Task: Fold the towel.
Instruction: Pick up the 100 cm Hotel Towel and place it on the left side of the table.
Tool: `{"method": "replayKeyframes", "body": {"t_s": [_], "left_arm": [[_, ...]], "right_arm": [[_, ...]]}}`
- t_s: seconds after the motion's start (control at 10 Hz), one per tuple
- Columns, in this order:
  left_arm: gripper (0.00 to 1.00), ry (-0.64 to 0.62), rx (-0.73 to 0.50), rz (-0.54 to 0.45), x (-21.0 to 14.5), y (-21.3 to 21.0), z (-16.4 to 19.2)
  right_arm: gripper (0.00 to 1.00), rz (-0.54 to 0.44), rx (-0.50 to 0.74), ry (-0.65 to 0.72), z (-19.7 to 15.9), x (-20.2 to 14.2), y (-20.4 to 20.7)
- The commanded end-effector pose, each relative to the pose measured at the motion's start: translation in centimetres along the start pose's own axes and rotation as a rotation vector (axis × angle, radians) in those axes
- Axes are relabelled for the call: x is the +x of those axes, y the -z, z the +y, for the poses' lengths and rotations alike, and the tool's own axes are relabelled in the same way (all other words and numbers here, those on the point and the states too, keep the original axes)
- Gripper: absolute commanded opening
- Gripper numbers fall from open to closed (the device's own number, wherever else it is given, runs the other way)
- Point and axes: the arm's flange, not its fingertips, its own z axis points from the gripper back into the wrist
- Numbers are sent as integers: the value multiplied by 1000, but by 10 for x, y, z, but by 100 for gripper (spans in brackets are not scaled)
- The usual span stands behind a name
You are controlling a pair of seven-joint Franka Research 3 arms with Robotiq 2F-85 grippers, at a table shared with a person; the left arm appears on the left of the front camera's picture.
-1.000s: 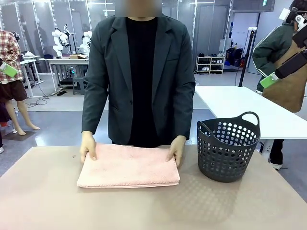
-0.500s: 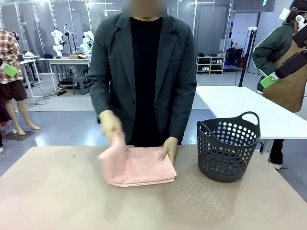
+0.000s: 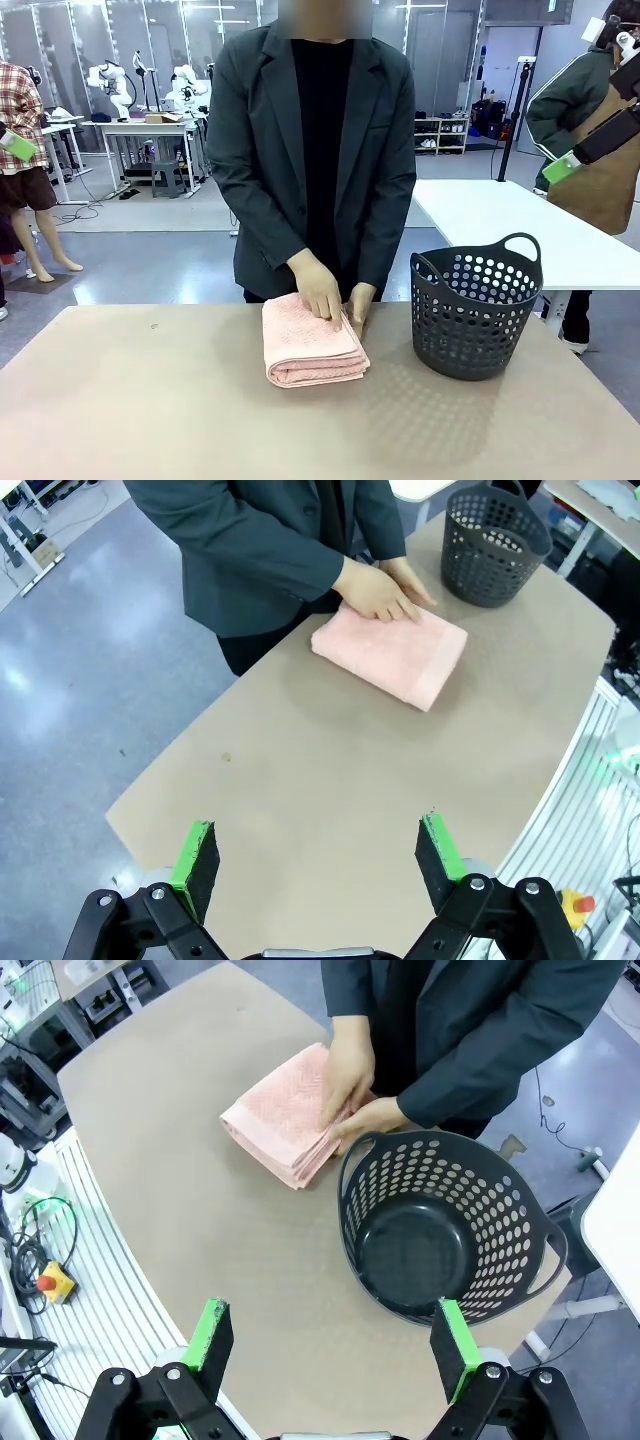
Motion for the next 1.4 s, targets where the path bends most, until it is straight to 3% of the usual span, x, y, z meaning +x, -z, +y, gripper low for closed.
{"method": "replayKeyframes", "body": {"t_s": [0.0,1.3], "left_arm": [[100,-9,-2,1,1,0,-2],[100,-9,-2,1,1,0,-2]], "right_arm": [[100,11,5,-7,-1,1,-1],[100,11,5,-7,-1,1,-1]]}}
